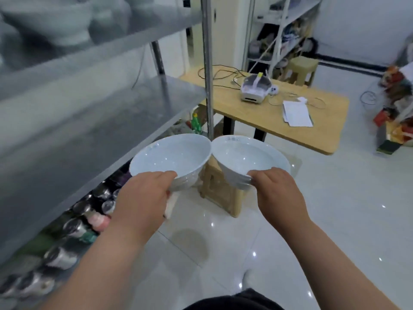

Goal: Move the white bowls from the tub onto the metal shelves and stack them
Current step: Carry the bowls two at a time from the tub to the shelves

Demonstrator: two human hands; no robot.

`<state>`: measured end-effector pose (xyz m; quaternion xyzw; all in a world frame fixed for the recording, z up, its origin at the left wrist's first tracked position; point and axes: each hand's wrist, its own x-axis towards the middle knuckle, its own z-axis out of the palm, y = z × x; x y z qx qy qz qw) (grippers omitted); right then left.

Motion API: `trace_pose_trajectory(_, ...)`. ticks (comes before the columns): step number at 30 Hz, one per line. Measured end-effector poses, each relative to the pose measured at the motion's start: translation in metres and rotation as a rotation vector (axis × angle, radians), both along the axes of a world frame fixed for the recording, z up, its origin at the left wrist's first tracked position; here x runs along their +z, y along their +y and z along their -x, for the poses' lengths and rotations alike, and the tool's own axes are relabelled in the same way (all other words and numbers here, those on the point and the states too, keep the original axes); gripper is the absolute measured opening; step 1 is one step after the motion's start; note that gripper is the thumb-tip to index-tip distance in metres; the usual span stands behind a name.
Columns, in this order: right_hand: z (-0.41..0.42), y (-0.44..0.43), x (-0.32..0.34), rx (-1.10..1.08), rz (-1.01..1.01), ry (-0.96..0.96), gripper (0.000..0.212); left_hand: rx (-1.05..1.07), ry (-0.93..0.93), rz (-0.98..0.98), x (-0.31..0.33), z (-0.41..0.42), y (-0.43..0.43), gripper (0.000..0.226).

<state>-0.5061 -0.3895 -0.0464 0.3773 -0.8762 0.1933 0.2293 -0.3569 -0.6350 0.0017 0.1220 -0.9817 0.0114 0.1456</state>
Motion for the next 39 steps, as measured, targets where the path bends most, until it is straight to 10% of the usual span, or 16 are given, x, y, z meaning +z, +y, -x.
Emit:
trace_pose_trajectory(11,0.203,-0.095,0.134,0.373,0.106,0.210,0.040,0.308,0.217,0.160,0.119,0.101,-0.024,0.053)
trace_pose_trajectory(39,0.468,-0.323,0.233,0.552,0.189,0.363,0.026,0.480,0.314,0.258,0.213,0.321,-0.174,0.031)
